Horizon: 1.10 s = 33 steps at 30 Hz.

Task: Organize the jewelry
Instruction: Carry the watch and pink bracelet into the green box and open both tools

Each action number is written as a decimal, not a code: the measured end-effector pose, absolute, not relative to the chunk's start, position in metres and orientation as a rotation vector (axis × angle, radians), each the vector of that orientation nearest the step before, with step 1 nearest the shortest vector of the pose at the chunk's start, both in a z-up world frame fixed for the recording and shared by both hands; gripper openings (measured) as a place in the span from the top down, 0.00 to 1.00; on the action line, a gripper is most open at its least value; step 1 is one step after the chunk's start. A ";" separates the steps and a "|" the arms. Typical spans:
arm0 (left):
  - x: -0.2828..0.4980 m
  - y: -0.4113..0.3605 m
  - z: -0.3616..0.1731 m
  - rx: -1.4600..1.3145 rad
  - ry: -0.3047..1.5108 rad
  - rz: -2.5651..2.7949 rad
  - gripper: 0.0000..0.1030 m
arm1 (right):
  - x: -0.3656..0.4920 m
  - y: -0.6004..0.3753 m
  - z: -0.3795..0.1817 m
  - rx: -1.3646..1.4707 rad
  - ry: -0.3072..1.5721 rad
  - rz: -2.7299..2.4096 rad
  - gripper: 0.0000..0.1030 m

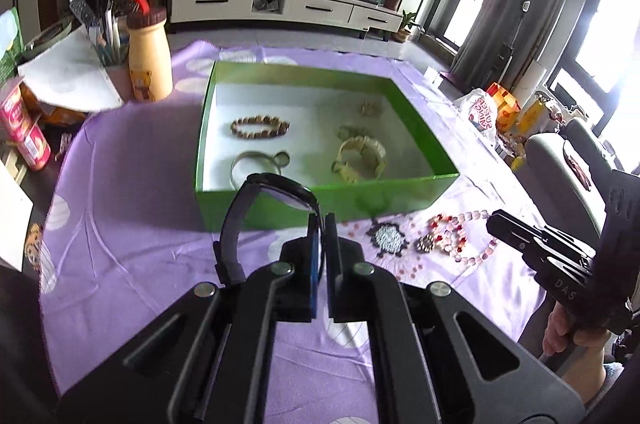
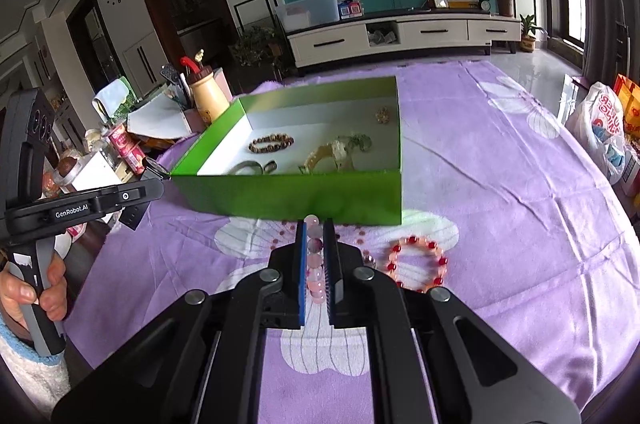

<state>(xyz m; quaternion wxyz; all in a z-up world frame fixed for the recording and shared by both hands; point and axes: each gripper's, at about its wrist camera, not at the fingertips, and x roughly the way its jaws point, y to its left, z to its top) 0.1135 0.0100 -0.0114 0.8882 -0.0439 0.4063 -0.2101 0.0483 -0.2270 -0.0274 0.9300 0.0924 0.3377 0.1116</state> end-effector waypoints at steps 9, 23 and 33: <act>0.145 -0.011 0.010 -0.080 0.828 -0.444 0.98 | 0.071 -0.241 0.003 0.177 0.615 0.203 0.93; 0.226 -0.039 -0.005 -0.145 0.928 -0.448 0.97 | 0.136 -0.255 0.002 0.204 0.637 0.195 0.93; 0.270 -0.056 -0.035 -0.159 1.006 -0.427 0.97 | 0.175 -0.252 -0.022 0.173 0.703 0.184 0.93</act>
